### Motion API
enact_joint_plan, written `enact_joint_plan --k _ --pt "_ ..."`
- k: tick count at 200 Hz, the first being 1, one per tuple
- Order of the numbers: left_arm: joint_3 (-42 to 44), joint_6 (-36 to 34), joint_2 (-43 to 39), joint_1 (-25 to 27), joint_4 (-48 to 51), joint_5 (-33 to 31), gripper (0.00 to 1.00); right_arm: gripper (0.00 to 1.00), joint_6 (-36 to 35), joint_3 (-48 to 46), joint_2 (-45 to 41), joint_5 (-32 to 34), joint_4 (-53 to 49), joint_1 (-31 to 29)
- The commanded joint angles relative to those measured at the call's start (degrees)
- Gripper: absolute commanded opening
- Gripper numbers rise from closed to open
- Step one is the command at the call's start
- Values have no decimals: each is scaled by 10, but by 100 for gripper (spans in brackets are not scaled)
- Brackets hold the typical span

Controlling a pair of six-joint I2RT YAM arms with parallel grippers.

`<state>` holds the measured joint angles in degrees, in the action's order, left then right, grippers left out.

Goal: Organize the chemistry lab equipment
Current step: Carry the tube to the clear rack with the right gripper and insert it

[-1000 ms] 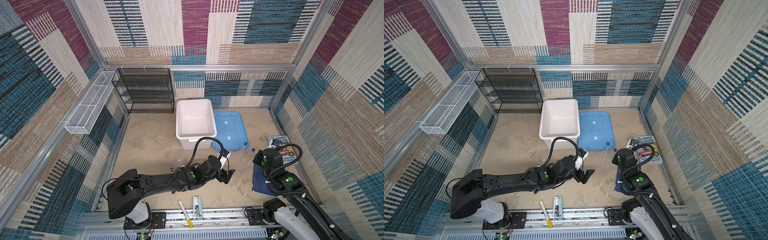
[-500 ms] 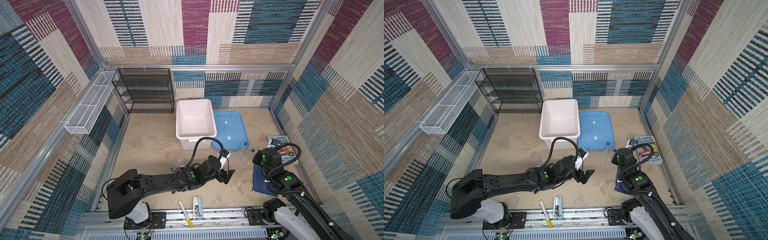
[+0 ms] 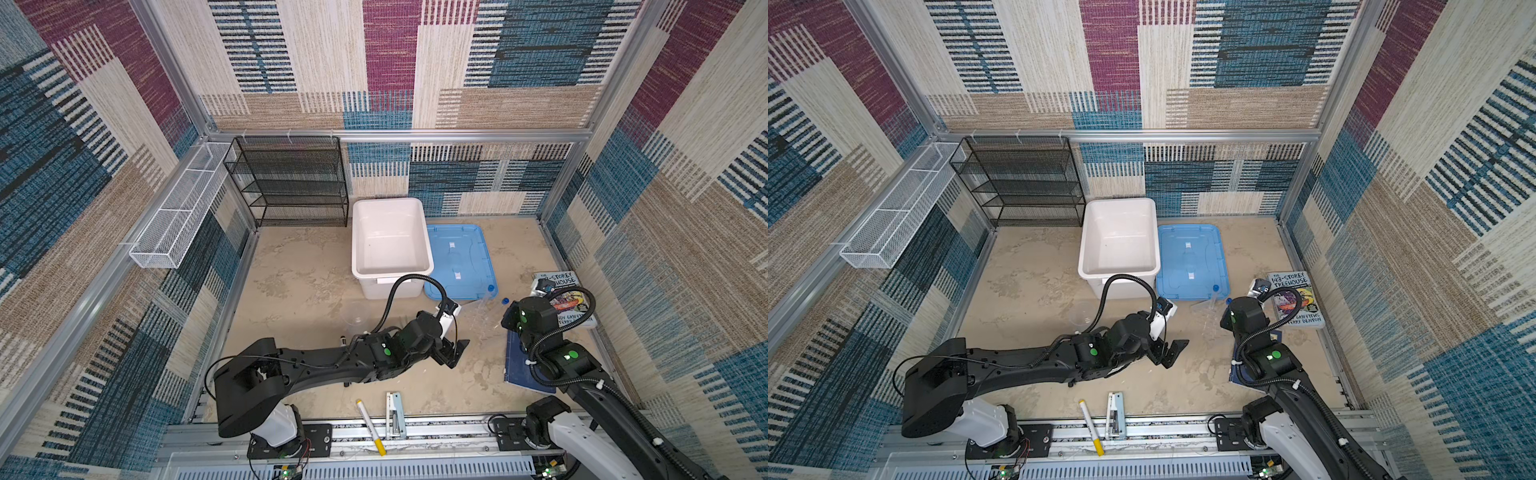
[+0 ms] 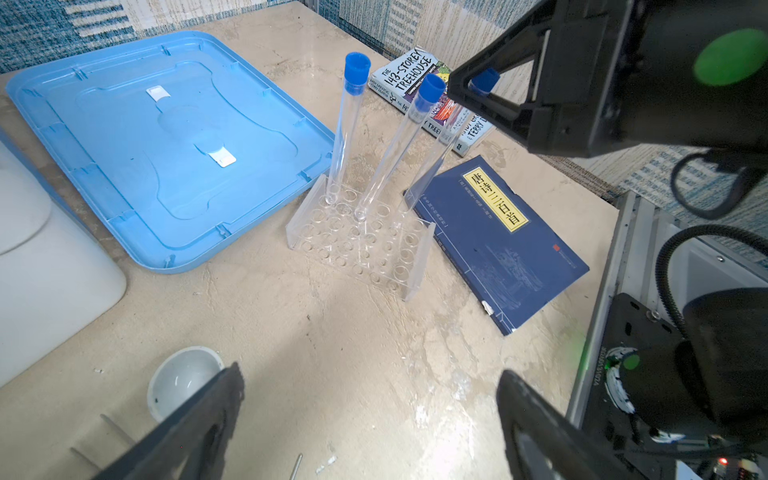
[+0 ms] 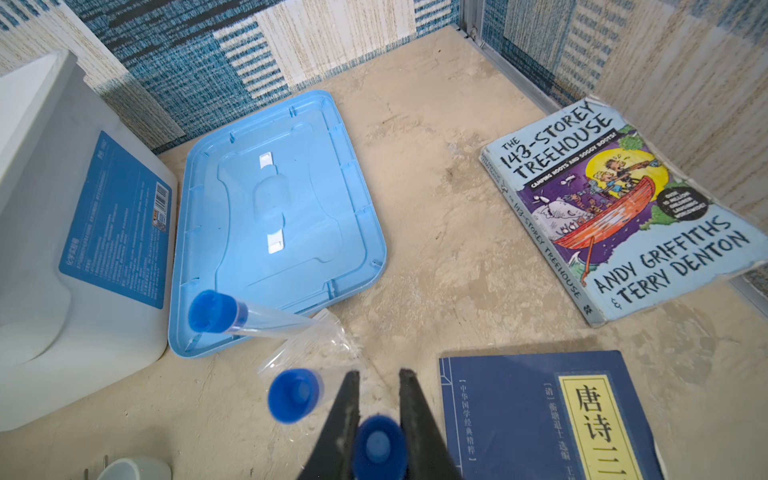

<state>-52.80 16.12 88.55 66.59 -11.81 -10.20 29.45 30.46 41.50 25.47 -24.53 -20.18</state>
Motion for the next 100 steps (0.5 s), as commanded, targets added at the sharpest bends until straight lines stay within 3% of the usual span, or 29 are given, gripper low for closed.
enact_joint_plan --k 1,34,67,100 --pt "1 0 2 -1 -17 2 97 19 5 -5 2 -8 11 -1" --pt "0 -2 0 -2 -15 0 97 31 7 -5 -5 -10 11 -1" --pt "-2 -3 -9 -4 -7 -6 97 55 13 -5 -16 -7 8 -1" --pt "-9 1 -29 -6 14 -17 97 68 21 2 -37 0 4 -2"
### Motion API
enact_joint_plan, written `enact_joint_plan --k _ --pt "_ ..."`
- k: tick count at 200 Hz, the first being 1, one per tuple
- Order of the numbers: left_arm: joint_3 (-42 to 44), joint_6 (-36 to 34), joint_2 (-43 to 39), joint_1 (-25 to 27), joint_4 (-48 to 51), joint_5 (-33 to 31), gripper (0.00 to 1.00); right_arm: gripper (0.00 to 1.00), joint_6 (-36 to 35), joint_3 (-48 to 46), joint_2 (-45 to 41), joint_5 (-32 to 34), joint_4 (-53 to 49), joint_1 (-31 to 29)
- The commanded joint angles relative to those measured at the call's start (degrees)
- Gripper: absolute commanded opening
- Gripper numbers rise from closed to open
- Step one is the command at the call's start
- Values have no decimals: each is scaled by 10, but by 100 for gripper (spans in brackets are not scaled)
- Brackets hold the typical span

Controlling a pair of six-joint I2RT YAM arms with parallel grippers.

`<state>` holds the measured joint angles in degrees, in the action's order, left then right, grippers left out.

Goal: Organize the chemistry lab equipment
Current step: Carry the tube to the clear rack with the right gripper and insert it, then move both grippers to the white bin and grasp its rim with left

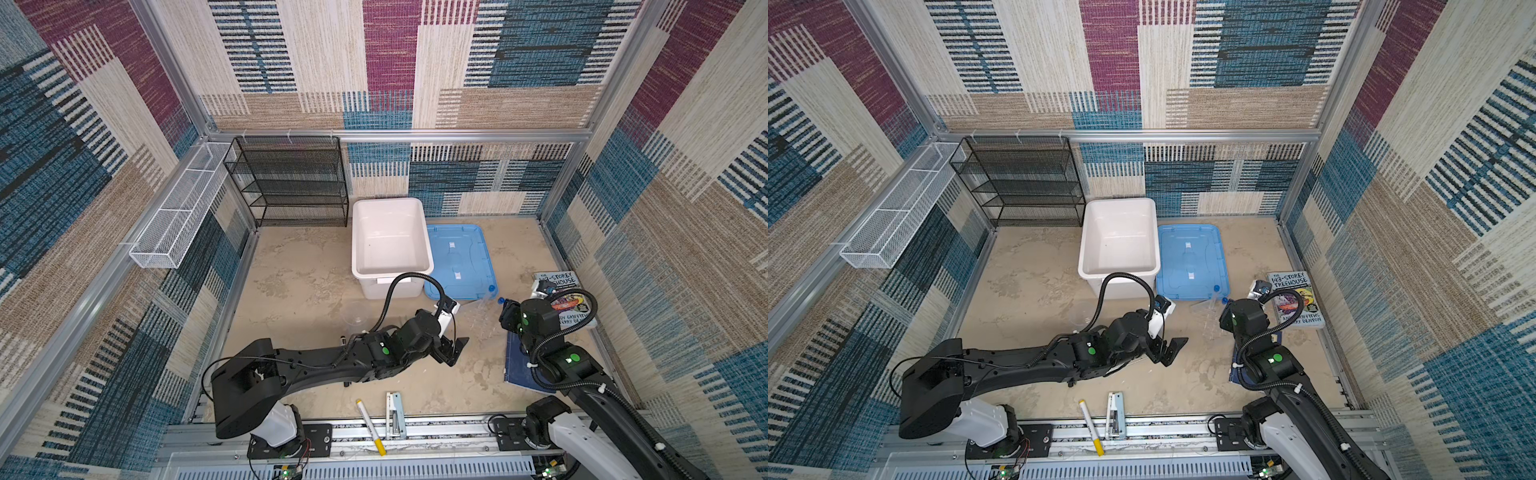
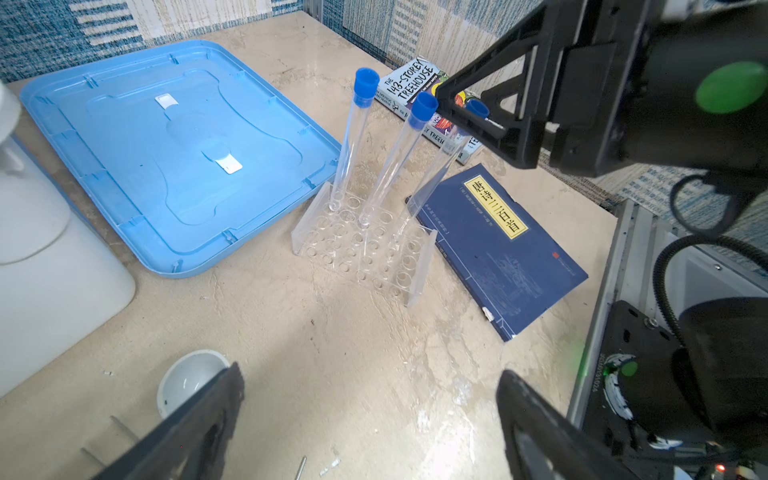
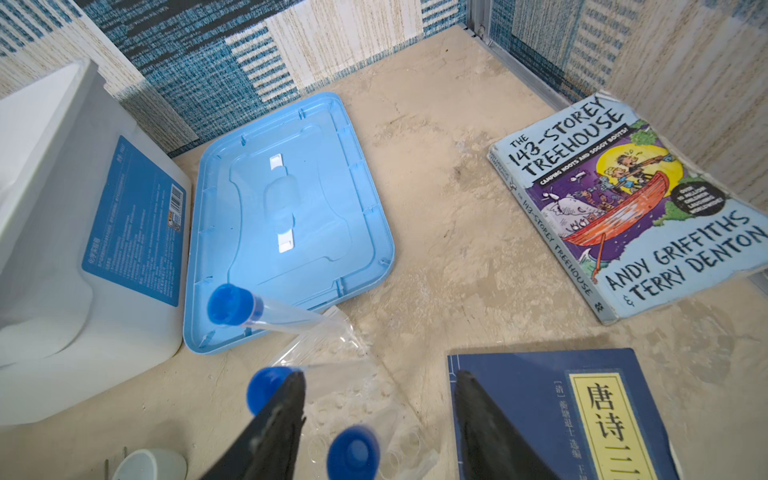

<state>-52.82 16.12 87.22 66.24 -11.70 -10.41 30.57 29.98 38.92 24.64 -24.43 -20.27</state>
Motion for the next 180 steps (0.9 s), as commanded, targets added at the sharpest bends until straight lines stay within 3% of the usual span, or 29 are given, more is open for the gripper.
enact_joint_plan --k 1,35,43,72,114,156,180 --pt "-9 1 -16 -3 14 -15 97 69 10 7 -12 8 3 -1" --pt "-30 3 -45 -15 51 -6 99 88 3 40 -30 17 1 0" --pt "-38 7 -52 -22 62 -1 99 100 -8 47 -35 11 10 -1" --pt "-68 38 -96 -75 108 36 99 99 -72 103 -10 -39 41 0" --pt "-120 57 -168 -186 196 47 100 99 -139 208 96 -173 113 0" --pt "-207 66 -131 -292 290 113 100 99 -199 296 233 -214 223 1" --pt "-284 66 -85 -334 352 77 99 99 -205 348 298 -225 226 12"
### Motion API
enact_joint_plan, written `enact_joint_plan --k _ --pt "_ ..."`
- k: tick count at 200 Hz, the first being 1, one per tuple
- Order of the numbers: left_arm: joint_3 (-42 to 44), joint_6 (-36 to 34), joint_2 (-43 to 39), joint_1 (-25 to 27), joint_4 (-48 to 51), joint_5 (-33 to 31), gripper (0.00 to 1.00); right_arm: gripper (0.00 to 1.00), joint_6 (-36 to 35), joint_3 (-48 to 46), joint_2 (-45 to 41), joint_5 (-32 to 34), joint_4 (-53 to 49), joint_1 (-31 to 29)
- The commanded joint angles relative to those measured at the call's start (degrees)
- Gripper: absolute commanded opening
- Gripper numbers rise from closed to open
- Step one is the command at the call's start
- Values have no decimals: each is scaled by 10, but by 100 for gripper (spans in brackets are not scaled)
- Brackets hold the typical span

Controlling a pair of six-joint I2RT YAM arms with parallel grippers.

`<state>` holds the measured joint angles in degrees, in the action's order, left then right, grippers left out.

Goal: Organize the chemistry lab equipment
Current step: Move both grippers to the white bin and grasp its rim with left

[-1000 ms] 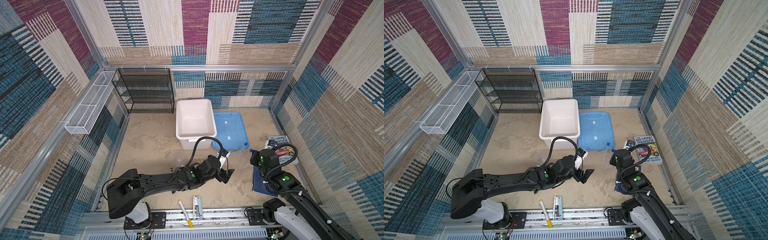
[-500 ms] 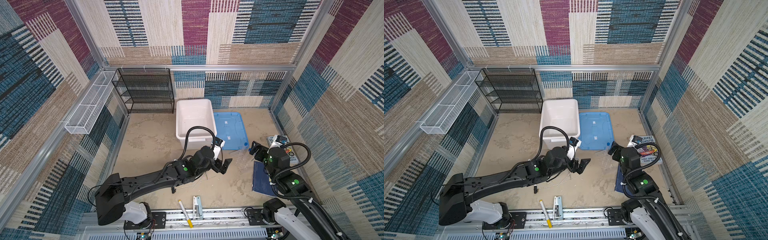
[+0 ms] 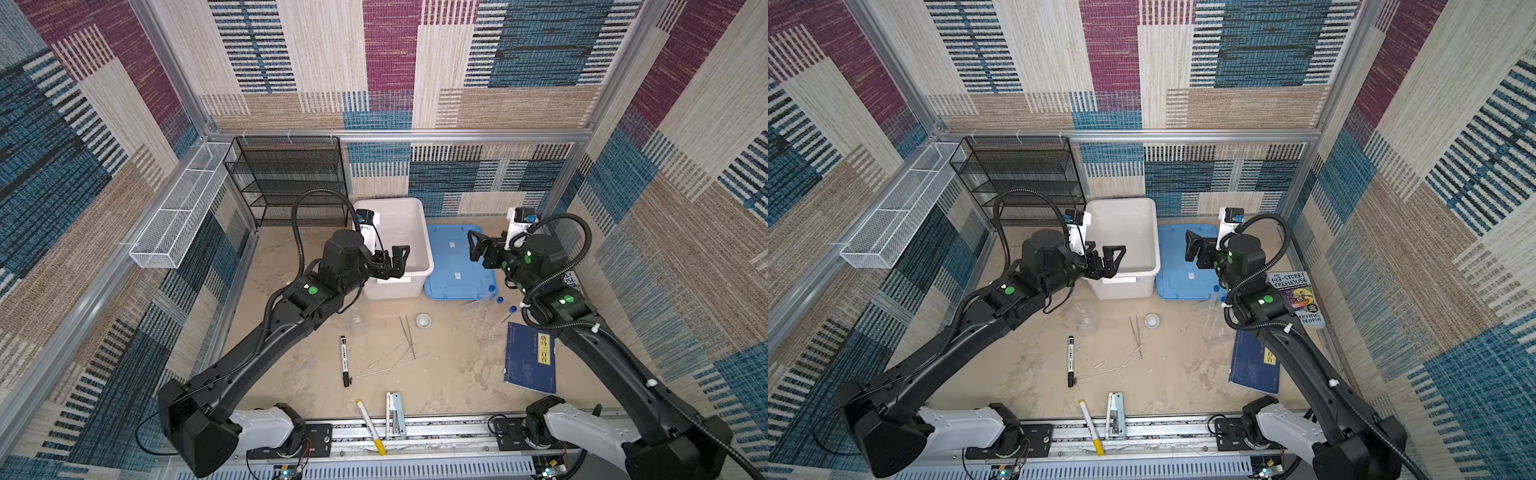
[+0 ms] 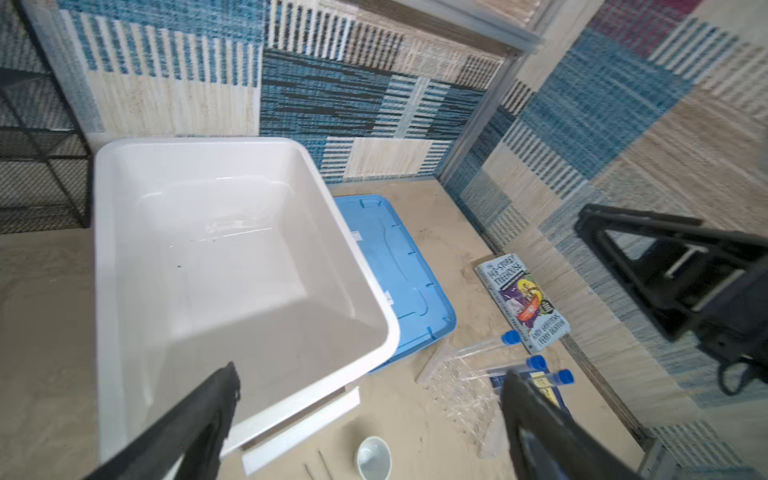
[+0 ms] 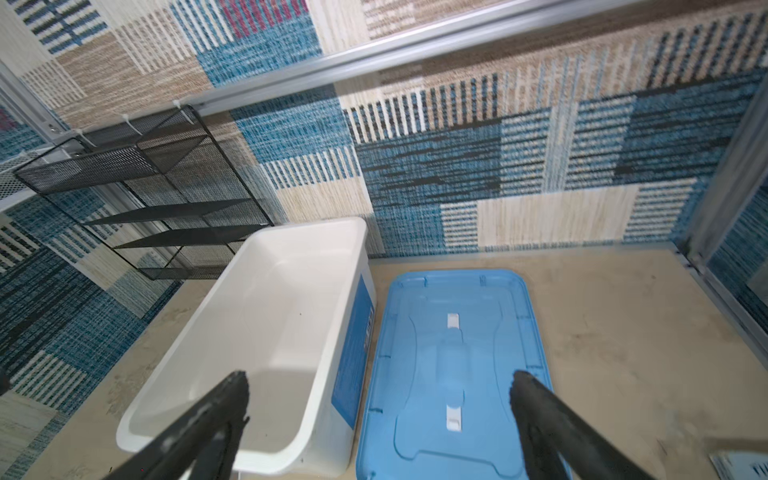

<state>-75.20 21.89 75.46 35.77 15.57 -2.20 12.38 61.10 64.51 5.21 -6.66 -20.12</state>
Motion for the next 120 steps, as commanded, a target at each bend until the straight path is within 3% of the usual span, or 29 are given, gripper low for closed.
enact_joint_plan --k 1,21,40,91,120 --pt "-65 8 36 -31 83 -6 99 99 -21 40 45 -33 47 12" --pt "-156 -24 89 -54 166 -43 98 99 15 104 98 -92 -21 25" --pt "-174 -36 108 -76 174 -52 96 99 16 151 135 -137 -87 25" --pt "-115 -55 171 -129 62 -41 91 99 -20 63 100 -164 -48 25" --pt "-210 -43 259 -159 134 -41 89 99 -16 75 112 -192 -85 25"
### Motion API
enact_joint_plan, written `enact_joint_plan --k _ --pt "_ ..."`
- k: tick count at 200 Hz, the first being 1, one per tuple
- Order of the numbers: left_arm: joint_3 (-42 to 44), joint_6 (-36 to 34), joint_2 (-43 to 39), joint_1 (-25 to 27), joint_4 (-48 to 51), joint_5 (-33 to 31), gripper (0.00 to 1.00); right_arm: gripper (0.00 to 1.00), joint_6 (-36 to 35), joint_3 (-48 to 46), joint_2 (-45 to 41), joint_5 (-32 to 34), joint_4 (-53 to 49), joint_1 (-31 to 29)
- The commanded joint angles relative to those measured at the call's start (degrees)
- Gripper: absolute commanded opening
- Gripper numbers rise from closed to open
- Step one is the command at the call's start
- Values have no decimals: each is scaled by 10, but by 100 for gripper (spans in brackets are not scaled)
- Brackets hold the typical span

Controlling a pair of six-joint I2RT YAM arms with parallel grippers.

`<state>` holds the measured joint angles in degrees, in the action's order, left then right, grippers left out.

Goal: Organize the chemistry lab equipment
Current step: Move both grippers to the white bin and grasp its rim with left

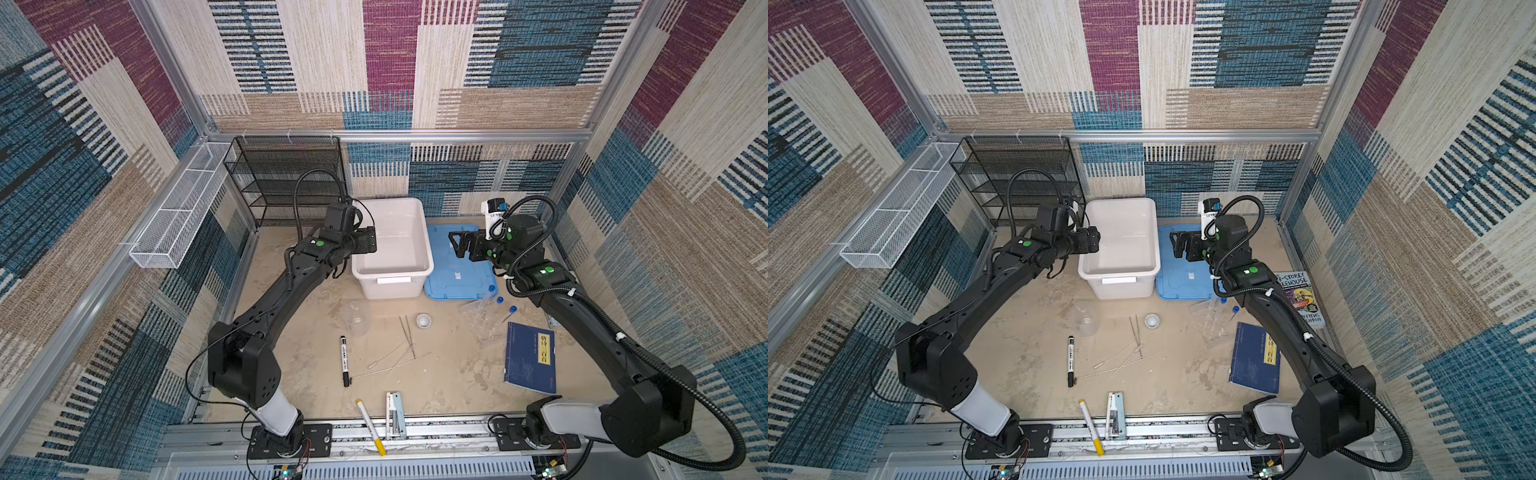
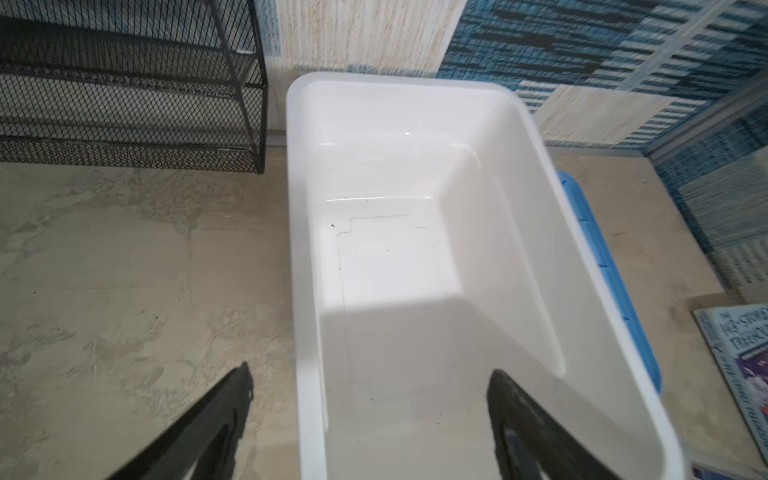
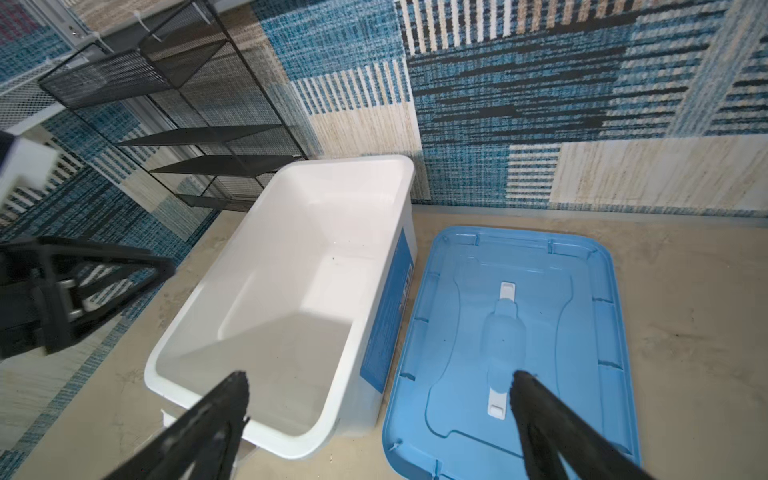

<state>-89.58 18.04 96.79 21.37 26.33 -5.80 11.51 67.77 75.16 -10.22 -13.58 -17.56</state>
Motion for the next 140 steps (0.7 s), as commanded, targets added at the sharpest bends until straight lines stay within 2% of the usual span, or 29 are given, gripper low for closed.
enact_joint_plan --k 1,31,62,68,85,140 --pt "-69 -4 48 -16 28 -6 89 99 -7 9 7 -39 -16 -1" --pt "-120 -14 111 -25 36 -17 80 99 -12 43 50 -74 -29 -2" --pt "-183 -17 179 -31 64 -28 70 100 -9 53 81 -73 -24 -2" --pt "-193 -19 191 -32 68 -29 66 100 -8 53 85 -75 -22 -1" --pt "-231 -27 223 -32 95 -57 62 100 -7 52 92 -76 -24 -1" --pt "-262 -36 260 -42 91 -44 42 98 5 35 94 -75 -15 -1"
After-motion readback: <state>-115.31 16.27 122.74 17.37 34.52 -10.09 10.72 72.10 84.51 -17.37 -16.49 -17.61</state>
